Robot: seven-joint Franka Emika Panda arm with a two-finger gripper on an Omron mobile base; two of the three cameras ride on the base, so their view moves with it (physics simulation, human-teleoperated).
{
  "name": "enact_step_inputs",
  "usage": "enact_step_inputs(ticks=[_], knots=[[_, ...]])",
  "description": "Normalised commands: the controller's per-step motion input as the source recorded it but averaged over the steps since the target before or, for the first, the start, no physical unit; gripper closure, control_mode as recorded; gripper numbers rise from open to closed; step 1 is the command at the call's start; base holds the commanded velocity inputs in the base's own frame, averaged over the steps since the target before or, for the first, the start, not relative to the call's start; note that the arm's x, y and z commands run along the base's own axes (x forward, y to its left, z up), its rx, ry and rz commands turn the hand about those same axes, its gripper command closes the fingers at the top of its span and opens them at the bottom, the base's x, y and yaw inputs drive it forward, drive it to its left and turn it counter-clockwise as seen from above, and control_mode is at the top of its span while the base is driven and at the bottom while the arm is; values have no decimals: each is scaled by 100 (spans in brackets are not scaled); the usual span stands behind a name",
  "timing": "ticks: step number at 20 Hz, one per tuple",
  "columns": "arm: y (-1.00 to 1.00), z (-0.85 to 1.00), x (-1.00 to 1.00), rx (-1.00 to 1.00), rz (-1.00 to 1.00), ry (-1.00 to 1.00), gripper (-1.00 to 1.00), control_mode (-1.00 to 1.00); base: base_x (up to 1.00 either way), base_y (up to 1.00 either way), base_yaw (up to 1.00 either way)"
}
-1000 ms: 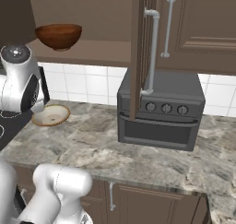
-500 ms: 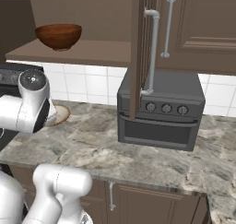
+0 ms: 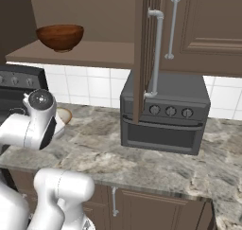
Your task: Open the cabinet. Pick the bowls from the counter and place them in the cabinet. Then close the cabinet.
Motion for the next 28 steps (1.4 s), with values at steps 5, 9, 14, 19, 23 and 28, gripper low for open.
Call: enact_step_inputs(ticks=[5, 9, 14, 19, 23, 28], knots=[[0, -28, 25, -7, 5, 1, -100, -100, 0, 0, 0], [0, -36, 45, -5, 5, 1, -100, -100, 0, 0, 0], [0, -46, 52, -5, 4, -2, -100, -100, 0, 0, 0], [0, -26, 43, 2, 10, 0, -100, -100, 0, 0, 0], [0, -16, 47, 4, 7, 0, -100, -100, 0, 0, 0], [9, -1, 39, 2, 3, 0, -100, -100, 0, 0, 0]])
